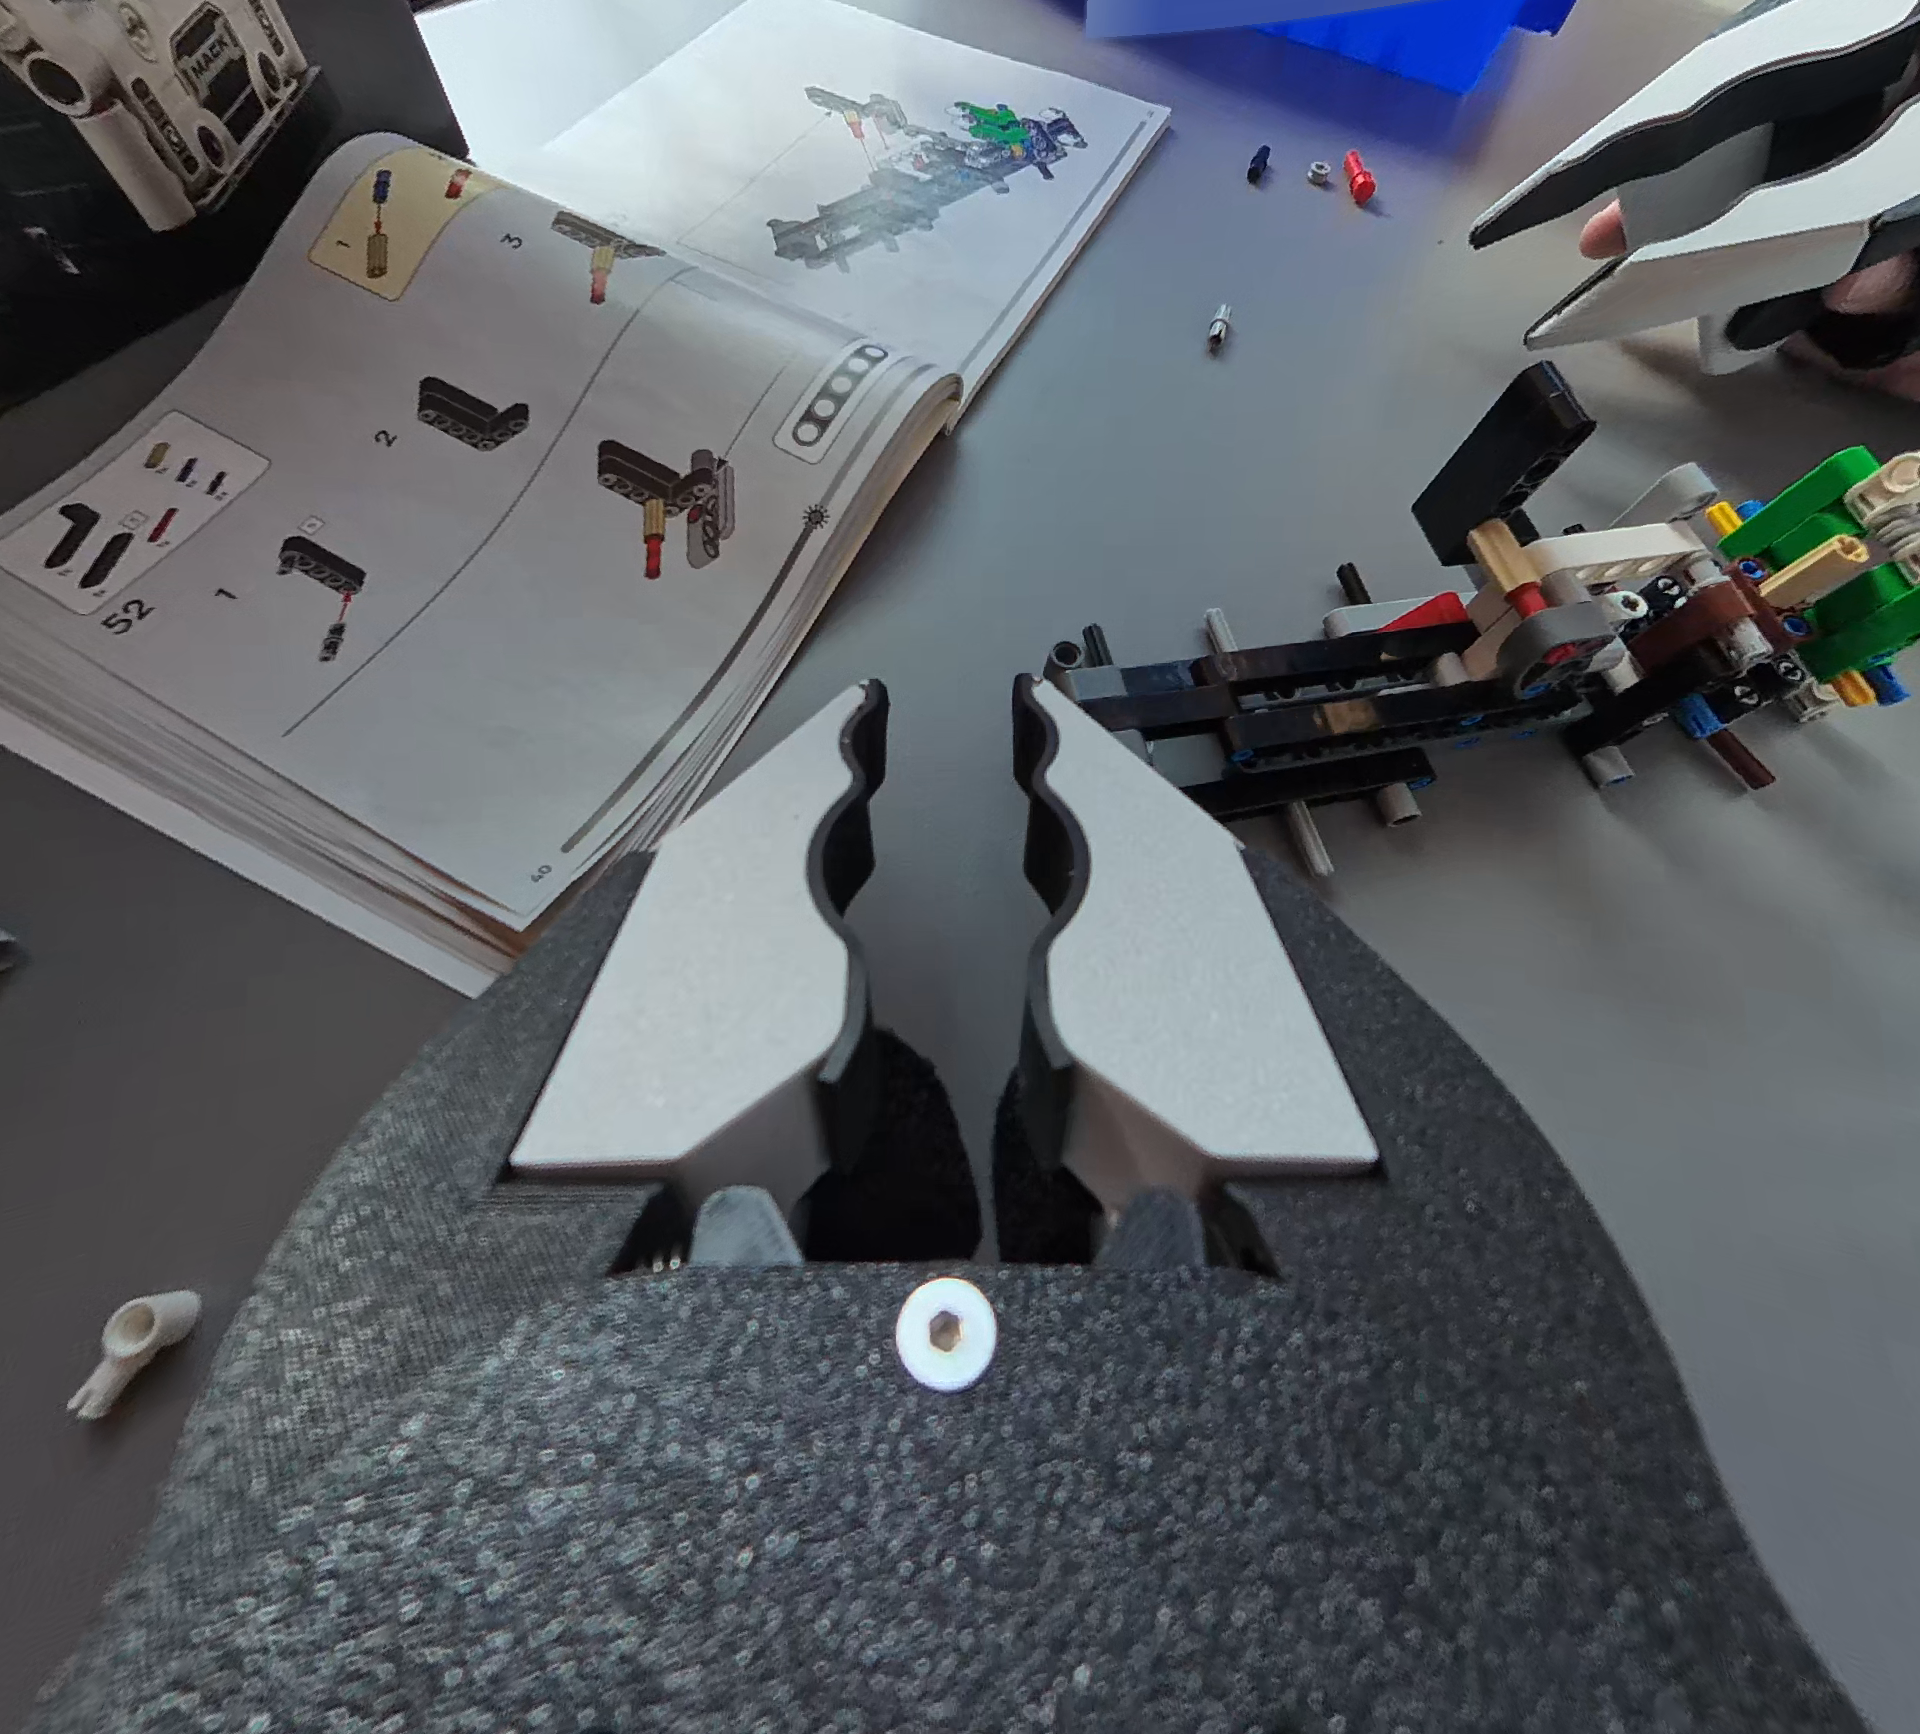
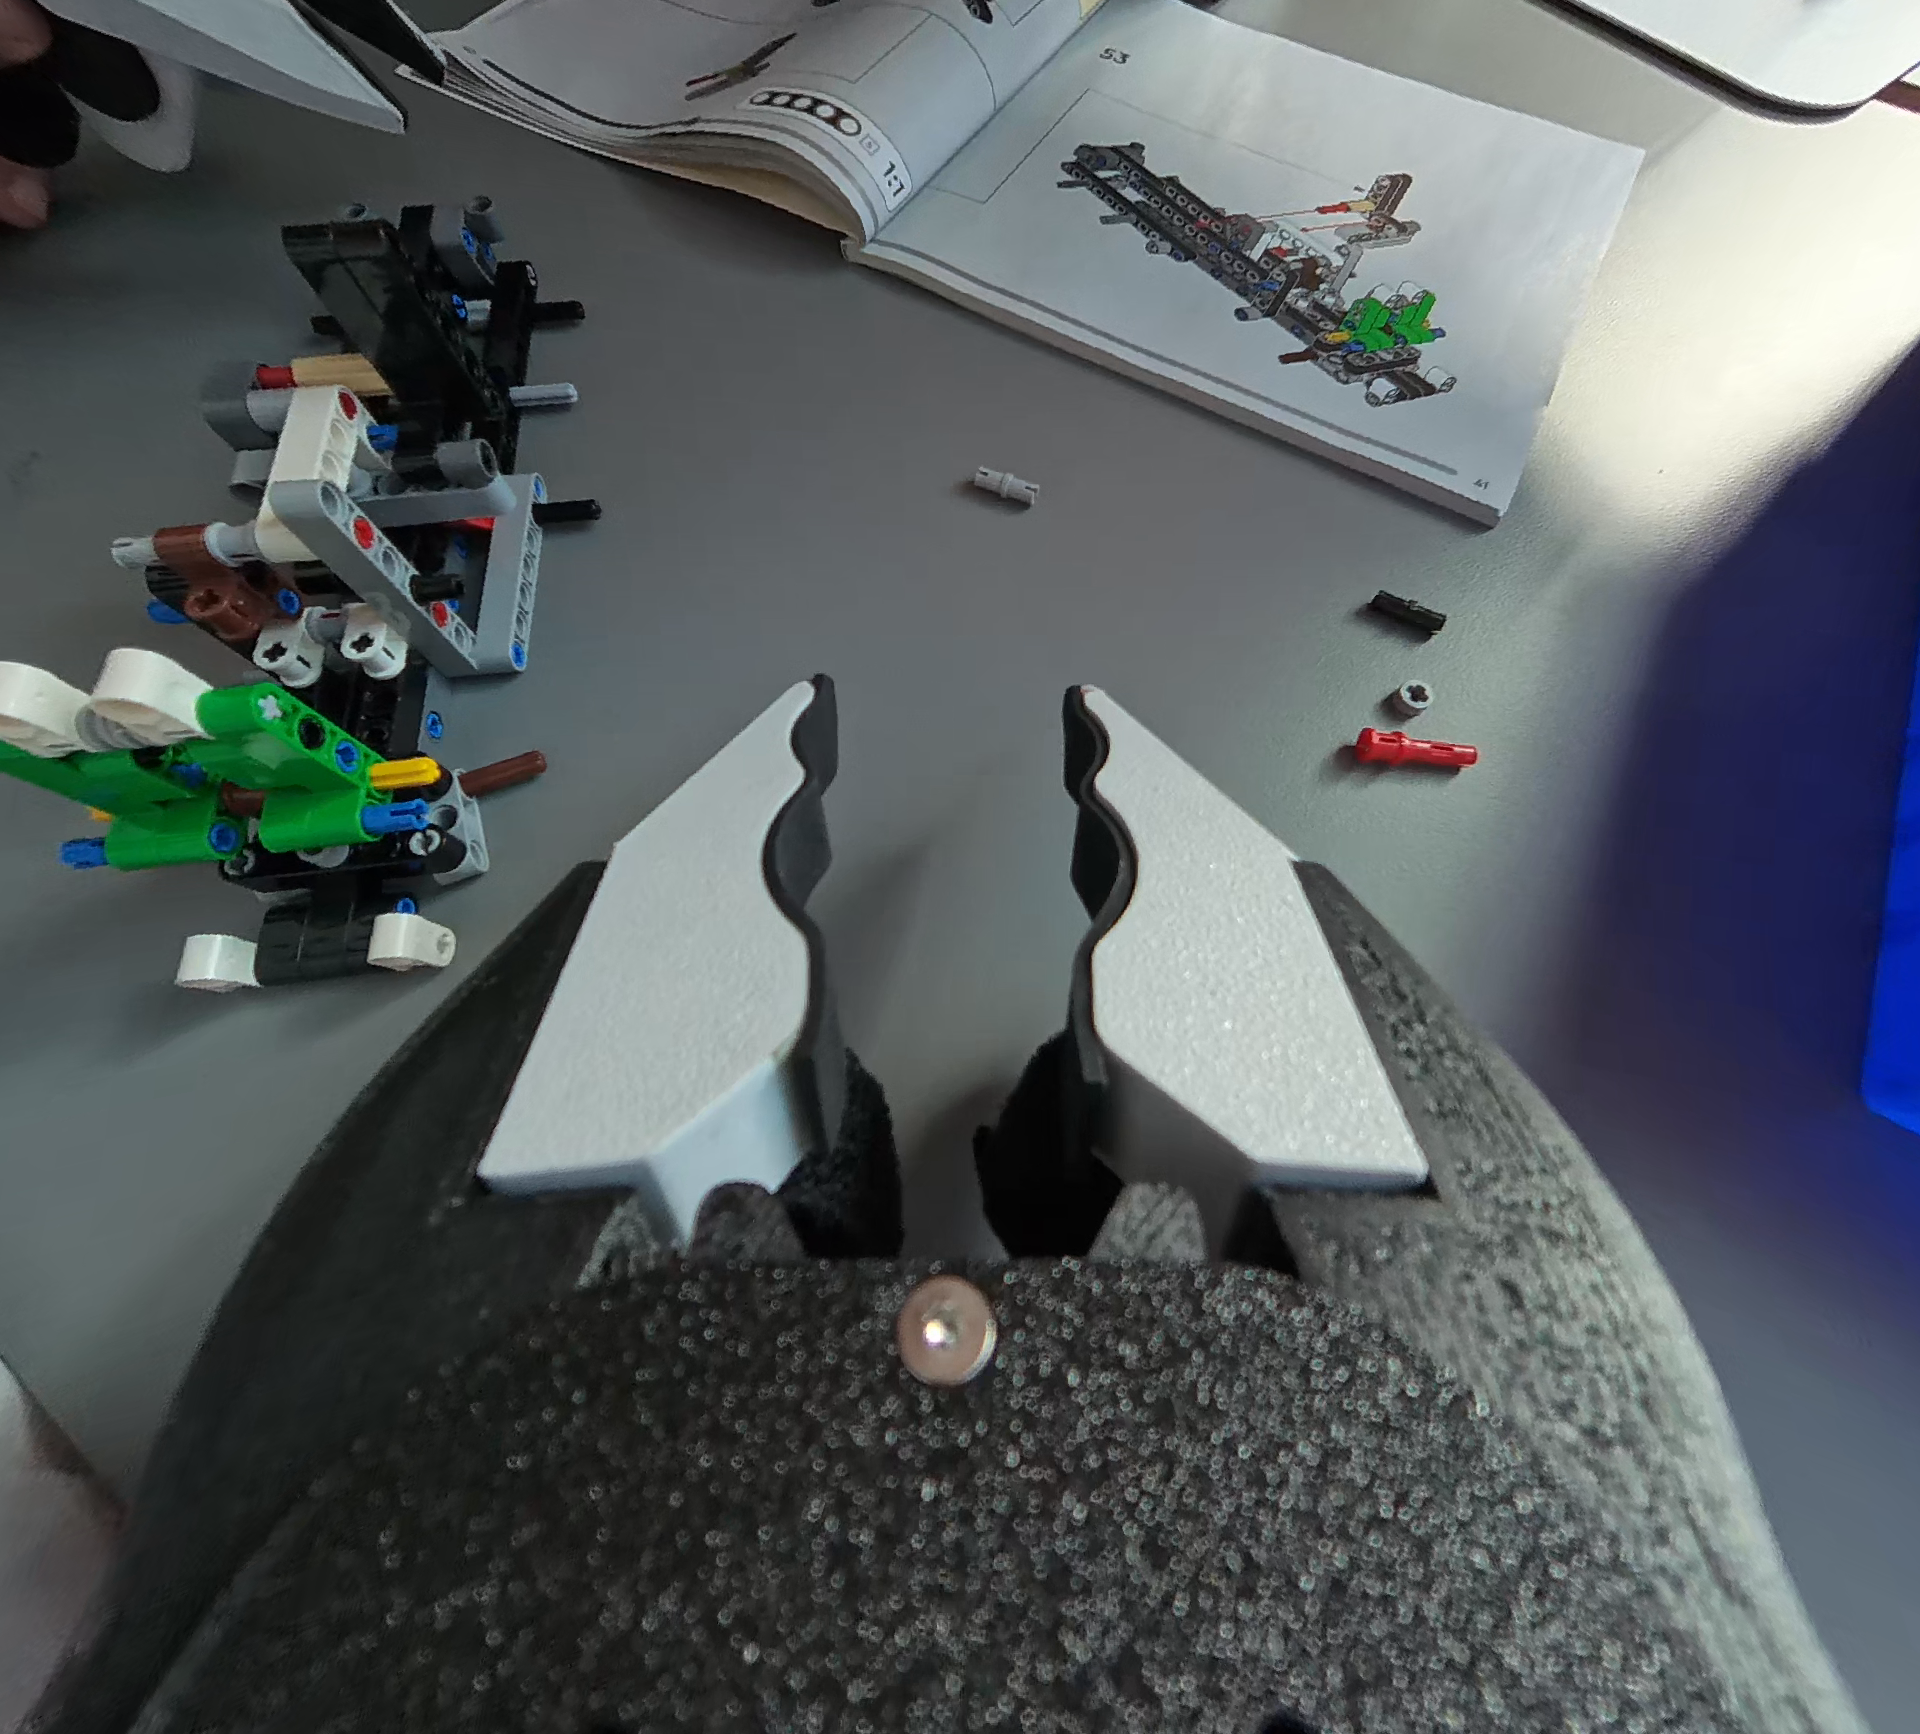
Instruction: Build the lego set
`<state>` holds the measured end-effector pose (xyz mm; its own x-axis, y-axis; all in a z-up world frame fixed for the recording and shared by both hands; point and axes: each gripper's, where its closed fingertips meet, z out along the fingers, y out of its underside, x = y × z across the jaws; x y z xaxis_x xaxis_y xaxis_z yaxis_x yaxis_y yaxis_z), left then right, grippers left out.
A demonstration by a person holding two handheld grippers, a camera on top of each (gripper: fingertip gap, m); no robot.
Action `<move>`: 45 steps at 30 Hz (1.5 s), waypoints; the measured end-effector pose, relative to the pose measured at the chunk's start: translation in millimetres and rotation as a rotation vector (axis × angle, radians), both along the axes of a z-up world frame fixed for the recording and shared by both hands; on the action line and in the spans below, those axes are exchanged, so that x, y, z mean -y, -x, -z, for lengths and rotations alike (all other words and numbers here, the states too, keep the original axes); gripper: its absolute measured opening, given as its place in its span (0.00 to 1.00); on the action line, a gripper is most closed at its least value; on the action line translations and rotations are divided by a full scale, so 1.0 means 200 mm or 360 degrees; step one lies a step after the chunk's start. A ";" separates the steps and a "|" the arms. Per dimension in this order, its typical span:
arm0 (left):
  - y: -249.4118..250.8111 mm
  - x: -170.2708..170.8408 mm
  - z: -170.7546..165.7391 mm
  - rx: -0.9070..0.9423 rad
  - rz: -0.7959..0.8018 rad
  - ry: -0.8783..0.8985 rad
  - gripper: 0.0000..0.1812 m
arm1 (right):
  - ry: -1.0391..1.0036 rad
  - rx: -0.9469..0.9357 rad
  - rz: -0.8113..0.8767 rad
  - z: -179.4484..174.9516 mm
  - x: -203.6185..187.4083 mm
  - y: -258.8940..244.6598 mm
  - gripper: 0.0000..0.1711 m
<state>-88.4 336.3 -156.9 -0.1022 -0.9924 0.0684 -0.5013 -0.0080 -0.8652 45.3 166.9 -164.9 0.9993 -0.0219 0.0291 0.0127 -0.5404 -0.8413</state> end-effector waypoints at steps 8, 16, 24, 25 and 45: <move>0.00 0.00 0.01 -0.0027 -0.0002 -0.0005 0.13 | 0.0039 0.0063 -0.0012 0.02 0.00 0.01 0.25; 0.00 0.00 0.01 -0.0024 -0.0002 -0.0002 0.13 | 0.0017 0.0048 -0.0014 0.01 0.00 0.01 0.24; 0.00 0.00 0.00 -0.0002 0.0012 0.0016 0.13 | 0.0021 0.0068 -0.0015 0.01 0.00 0.01 0.23; 0.00 0.00 0.00 0.0004 0.0012 0.0018 0.13 | 0.0018 0.0071 -0.0014 0.01 0.00 0.01 0.23; 0.04 0.02 -0.11 0.0209 0.0072 0.0134 0.12 | 0.0017 0.0167 0.0005 0.01 0.00 0.01 0.22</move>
<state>-95.7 332.2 -134.3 -0.1602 -0.9779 0.1341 -0.3855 -0.0631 -0.9206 43.7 167.2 -166.2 0.9907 -0.0242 0.1337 0.0985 -0.5495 -0.8296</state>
